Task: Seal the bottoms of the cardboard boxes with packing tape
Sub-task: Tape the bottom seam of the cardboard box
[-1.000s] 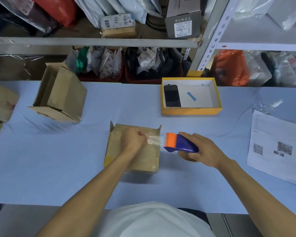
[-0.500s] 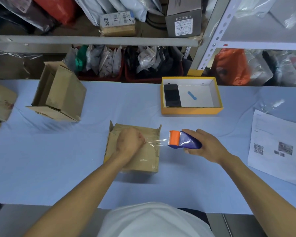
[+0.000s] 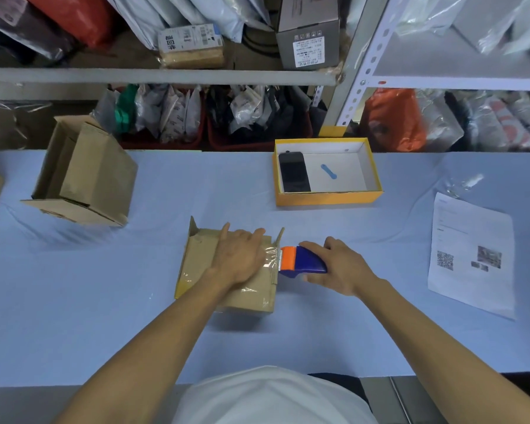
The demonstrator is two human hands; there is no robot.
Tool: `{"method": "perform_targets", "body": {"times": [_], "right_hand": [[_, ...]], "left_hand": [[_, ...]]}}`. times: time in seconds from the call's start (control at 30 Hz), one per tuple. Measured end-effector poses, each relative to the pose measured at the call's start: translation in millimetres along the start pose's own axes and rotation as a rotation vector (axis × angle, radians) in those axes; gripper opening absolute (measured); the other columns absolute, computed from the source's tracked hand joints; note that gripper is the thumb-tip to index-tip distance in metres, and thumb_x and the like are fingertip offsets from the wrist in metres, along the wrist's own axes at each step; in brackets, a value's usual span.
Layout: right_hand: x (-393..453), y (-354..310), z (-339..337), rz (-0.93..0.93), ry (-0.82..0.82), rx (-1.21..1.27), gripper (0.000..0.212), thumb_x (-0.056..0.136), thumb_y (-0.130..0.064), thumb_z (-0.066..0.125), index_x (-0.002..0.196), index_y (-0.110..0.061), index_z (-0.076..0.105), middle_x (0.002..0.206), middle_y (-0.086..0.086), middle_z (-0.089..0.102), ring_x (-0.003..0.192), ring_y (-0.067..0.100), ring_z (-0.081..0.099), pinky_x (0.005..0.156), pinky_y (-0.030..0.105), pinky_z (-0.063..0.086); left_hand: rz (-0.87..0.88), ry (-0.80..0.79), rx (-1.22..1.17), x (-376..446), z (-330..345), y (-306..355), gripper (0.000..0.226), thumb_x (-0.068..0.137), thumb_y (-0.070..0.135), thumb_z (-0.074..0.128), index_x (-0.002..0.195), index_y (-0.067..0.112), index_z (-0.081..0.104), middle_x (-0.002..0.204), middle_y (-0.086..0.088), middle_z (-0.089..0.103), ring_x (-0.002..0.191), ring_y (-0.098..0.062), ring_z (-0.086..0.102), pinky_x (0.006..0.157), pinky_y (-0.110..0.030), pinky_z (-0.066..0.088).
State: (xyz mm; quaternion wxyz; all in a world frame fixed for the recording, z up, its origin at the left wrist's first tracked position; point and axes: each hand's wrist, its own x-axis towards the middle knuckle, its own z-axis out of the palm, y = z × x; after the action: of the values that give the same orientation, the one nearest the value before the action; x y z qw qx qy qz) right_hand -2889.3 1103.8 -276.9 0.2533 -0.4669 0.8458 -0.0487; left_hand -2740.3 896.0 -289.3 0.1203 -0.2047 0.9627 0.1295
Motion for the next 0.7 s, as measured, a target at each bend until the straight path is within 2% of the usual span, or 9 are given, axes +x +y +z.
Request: {"method": "perform_targets", "body": {"times": [0.07, 0.1, 0.17, 0.23, 0.33, 0.43, 0.57, 0.63, 0.7], "right_hand": [[2.1, -5.7, 2.3, 0.044, 0.012, 0.020, 0.068, 0.087, -0.070, 0.049, 0.146, -0.043, 0.031, 0.107, -0.004, 0.041, 0.100, 0.017, 0.050, 0.074, 0.028, 0.042], [3.7, -9.2, 3.3, 0.056, 0.009, 0.021, 0.066, 0.088, -0.070, 0.047, 0.146, -0.043, 0.032, 0.105, -0.004, 0.041, 0.100, 0.018, 0.050, 0.074, 0.029, 0.042], [7.1, -14.3, 5.0, 0.083, -0.025, 0.035, 0.063, 0.088, -0.070, 0.046, 0.143, -0.043, 0.034, 0.107, -0.004, 0.047, 0.100, 0.019, 0.052, 0.075, 0.031, 0.045], [10.3, -15.8, 4.0, 0.112, -0.060, 0.053, 0.061, 0.086, -0.071, 0.047, 0.139, -0.042, 0.038, 0.110, -0.002, 0.055, 0.102, 0.020, 0.056, 0.078, 0.033, 0.047], [17.7, -18.5, -4.6, 0.109, -0.059, 0.001, 0.062, 0.080, -0.075, 0.050, 0.132, -0.042, 0.047, 0.114, -0.004, 0.063, 0.103, 0.020, 0.058, 0.075, 0.033, 0.045], [23.0, -22.9, -12.5, 0.176, -0.098, 0.027, 0.061, 0.074, -0.078, 0.051, 0.122, -0.041, 0.056, 0.112, -0.008, 0.066, 0.099, 0.019, 0.059, 0.070, 0.031, 0.041], [13.2, -22.7, 2.6, 0.315, -0.167, 0.098, 0.056, 0.075, -0.076, 0.055, 0.118, -0.040, 0.059, 0.112, -0.007, 0.065, 0.096, 0.020, 0.057, 0.073, 0.032, 0.044], [1.4, -19.5, 9.2, 0.369, -0.119, 0.146, 0.057, 0.075, -0.076, 0.055, 0.120, -0.041, 0.057, 0.111, -0.008, 0.065, 0.096, 0.019, 0.058, 0.074, 0.032, 0.045], [-8.2, -14.9, 6.6, 0.425, -0.020, 0.171, 0.054, 0.075, -0.077, 0.053, 0.116, -0.042, 0.056, 0.104, -0.010, 0.065, 0.091, 0.017, 0.058, 0.072, 0.032, 0.047]], "left_hand": [[0.011, 0.117, 0.005, -3.6, 8.5, -1.5, 0.042, 0.095, 0.038, 0.030, 0.125, 0.023, 0.056, 0.106, 0.001, 0.071, 0.104, -0.019, 0.062, 0.114, -0.044, 0.021], [0.017, 0.170, -0.029, -4.3, 9.4, -0.8, 0.041, 0.094, 0.043, 0.029, 0.109, 0.024, 0.062, 0.096, 0.003, 0.072, 0.095, -0.018, 0.064, 0.109, -0.042, 0.027], [0.013, 0.215, -0.083, -3.8, 10.4, -1.1, 0.042, 0.092, 0.056, 0.027, 0.075, 0.028, 0.054, 0.076, 0.007, 0.066, 0.078, -0.015, 0.062, 0.096, -0.038, 0.034], [0.003, 0.236, -0.090, -3.3, 10.5, -0.1, 0.049, 0.087, 0.069, 0.033, 0.062, 0.028, 0.042, 0.064, 0.010, 0.059, 0.066, -0.013, 0.056, 0.084, -0.035, 0.035], [-0.045, 0.219, -0.079, 1.0, 8.5, 5.6, 0.060, 0.076, 0.078, 0.041, 0.052, 0.023, 0.045, 0.051, 0.011, 0.049, 0.056, -0.009, 0.048, 0.078, -0.033, 0.033], [-0.088, 0.206, -0.048, 1.8, 5.3, 11.8, 0.059, 0.074, 0.074, 0.041, 0.049, 0.022, 0.046, 0.047, 0.008, 0.047, 0.057, -0.009, 0.048, 0.079, -0.032, 0.032], [-0.069, 0.158, -0.058, 0.2, 2.6, 13.9, 0.040, 0.072, 0.058, 0.041, 0.053, 0.023, 0.049, 0.051, 0.009, 0.048, 0.064, -0.010, 0.050, 0.076, -0.031, 0.028], [-0.048, 0.136, -0.055, 1.2, 0.3, 18.4, 0.029, 0.072, 0.045, 0.039, 0.055, 0.022, 0.043, 0.053, 0.008, 0.047, 0.063, -0.014, 0.049, 0.073, -0.032, 0.027], [-0.051, 0.106, -0.017, 2.3, -0.7, 23.6, 0.026, 0.076, 0.039, 0.040, 0.058, 0.021, 0.045, 0.056, 0.006, 0.052, 0.062, -0.018, 0.049, 0.072, -0.033, 0.028]]}}
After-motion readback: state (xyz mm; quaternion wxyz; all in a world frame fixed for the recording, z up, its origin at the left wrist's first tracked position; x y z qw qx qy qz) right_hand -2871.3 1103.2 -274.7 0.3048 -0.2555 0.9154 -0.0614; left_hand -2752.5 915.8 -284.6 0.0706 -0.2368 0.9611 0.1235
